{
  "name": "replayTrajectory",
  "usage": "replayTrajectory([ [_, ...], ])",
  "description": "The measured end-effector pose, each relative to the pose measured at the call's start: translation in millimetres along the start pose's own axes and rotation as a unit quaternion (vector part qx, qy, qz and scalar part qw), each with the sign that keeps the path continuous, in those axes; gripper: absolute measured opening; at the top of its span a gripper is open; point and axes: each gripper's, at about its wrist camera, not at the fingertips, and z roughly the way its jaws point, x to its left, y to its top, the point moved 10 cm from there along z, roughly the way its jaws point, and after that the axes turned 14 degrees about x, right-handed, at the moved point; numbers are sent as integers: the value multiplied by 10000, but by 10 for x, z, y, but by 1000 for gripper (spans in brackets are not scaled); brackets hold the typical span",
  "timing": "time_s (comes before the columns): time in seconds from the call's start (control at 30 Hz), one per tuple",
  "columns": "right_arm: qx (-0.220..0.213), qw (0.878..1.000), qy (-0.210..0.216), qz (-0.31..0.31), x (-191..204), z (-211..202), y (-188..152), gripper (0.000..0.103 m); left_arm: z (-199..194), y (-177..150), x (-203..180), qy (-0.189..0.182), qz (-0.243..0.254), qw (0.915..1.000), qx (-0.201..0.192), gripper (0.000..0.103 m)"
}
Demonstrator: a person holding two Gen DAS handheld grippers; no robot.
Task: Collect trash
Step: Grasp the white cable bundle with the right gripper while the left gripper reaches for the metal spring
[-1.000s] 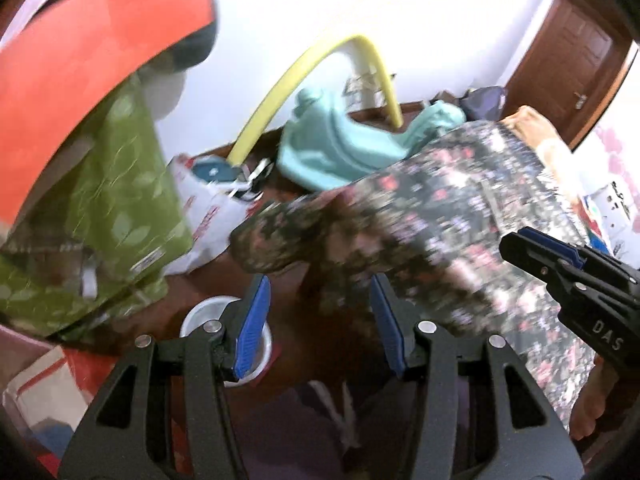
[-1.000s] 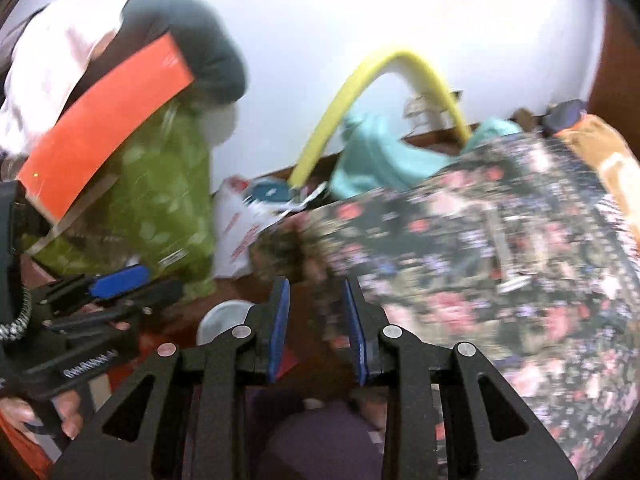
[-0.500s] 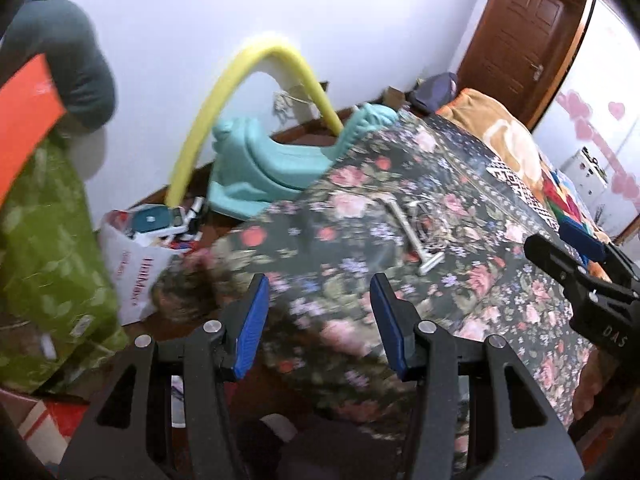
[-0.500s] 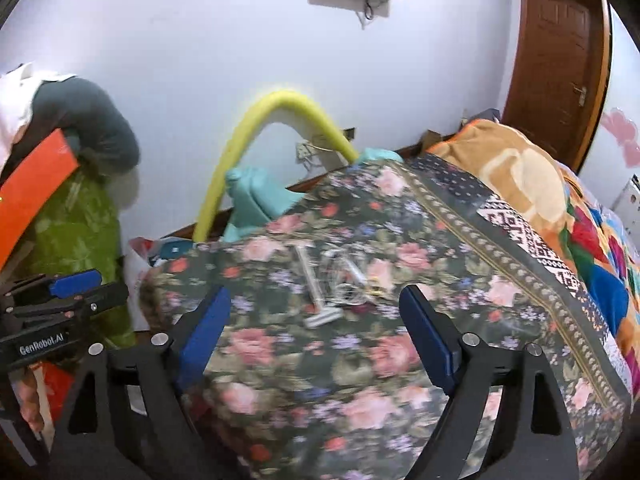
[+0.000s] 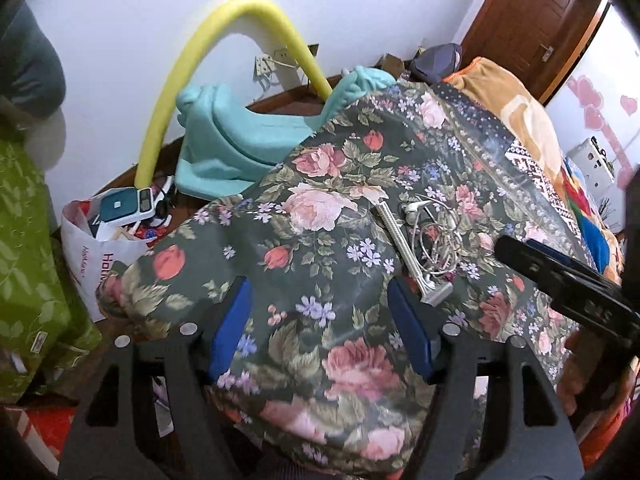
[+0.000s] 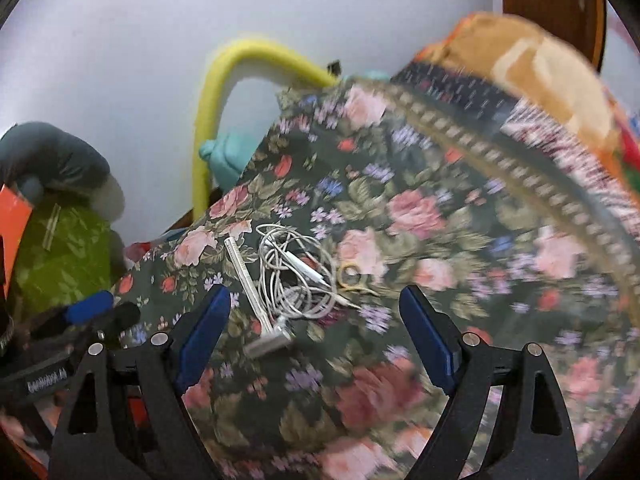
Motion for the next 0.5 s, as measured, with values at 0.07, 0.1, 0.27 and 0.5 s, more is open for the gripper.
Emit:
replayTrajectory([
  [0.07, 189, 9998, 105, -18, 21, 183, 57, 84, 80, 37, 13, 8, 13, 10000, 64, 68],
  [0.1, 320, 9994, 136, -24, 38, 303, 92, 84, 108, 45, 19, -7, 9, 10000, 95, 68],
  [0.27, 693, 9970, 330, 73, 50, 599, 186, 43, 246, 88, -9, -100, 41, 9997, 240, 68],
  [0.5, 328, 9982, 497, -72, 32, 281, 209, 13, 355, 197, -252, -299, 214, 9988, 315, 68],
])
